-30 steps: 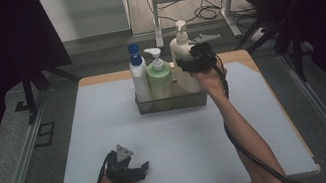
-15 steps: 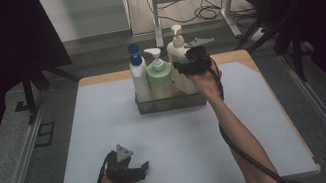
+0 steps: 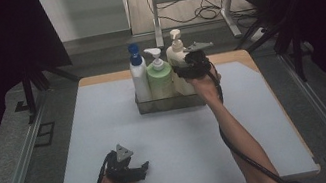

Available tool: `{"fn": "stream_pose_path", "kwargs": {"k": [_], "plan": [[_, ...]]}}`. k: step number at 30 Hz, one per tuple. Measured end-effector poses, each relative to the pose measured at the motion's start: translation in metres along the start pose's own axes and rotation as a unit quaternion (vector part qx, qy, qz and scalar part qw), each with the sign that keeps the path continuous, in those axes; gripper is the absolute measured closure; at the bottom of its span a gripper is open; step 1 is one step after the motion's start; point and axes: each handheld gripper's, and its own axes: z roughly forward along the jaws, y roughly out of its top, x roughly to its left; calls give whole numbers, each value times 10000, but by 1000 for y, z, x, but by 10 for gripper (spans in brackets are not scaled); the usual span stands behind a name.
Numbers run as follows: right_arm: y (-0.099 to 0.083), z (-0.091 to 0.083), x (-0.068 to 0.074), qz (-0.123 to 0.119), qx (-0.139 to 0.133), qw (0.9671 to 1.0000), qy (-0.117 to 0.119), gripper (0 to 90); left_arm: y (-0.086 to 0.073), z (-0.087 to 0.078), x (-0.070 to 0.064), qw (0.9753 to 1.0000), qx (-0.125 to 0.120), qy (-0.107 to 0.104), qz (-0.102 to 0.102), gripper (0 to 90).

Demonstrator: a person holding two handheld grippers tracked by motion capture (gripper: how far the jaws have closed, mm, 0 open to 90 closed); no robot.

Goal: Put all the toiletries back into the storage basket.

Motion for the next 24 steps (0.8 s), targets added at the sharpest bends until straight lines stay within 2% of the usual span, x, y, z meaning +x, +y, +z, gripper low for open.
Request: {"fn": "stream_pose_path", "kwargs": {"k": [24], "plan": [[-19,-4,-1,-17,289,9996,-56,400,0,0,0,10000,2,0,2,121]]}}
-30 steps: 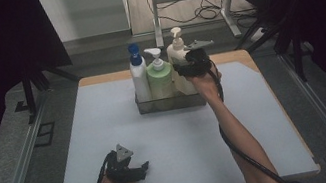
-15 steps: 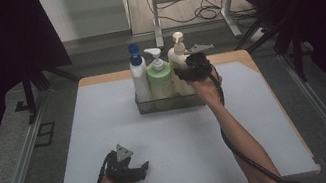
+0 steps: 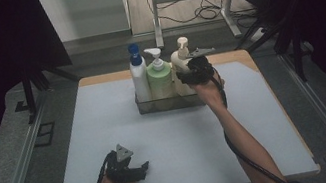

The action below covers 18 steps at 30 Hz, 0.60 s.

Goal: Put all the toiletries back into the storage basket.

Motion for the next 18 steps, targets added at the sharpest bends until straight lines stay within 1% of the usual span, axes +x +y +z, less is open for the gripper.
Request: {"fn": "stream_pose_path", "kwargs": {"k": [8,18], "plan": [[-9,5,0,0,117,9999,-28,399,0,0,0,10000,-2,0,4,121],[-17,10,0,-16,185,9998,-31,398,0,0,0,10000,-2,1,5,121]]}}
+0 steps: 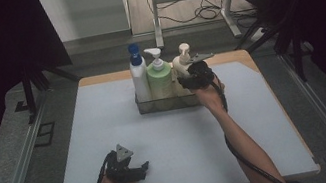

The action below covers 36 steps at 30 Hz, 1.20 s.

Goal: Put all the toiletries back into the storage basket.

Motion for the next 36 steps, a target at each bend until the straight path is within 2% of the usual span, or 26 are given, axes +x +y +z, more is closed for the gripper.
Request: {"fn": "stream_pose_path", "kwargs": {"k": [8,19,25,28,36], "plan": [[-5,2,-3,100,49,9999,56,393,0,0,0,10000,1,1,-3,121],[-7,2,-6,237,-28,9996,144,372,0,0,0,10000,9,3,-1,121],[-8,-2,-9,300,-152,9994,102,288,0,0,0,10000,14,4,2,121],[-9,-6,-10,280,-154,9994,98,255,0,0,0,10000,6,5,1,121],[-13,-20,-11,128,-159,9996,199,262,0,0,0,10000,-3,3,1,121]]}}
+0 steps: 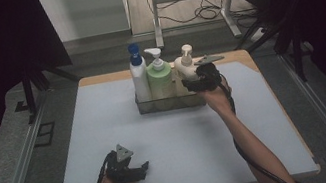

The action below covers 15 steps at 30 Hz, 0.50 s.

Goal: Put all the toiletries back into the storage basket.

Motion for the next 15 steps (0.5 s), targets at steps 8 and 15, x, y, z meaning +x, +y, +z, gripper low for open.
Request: {"fn": "stream_pose_path", "kwargs": {"k": [8,15], "plan": [[-7,-22,-6,-7,28,9999,154,292,0,0,0,10000,-6,2,-10,121],[-18,-36,-9,-83,188,9993,323,385,0,0,0,10000,-8,1,-11,121]]}}
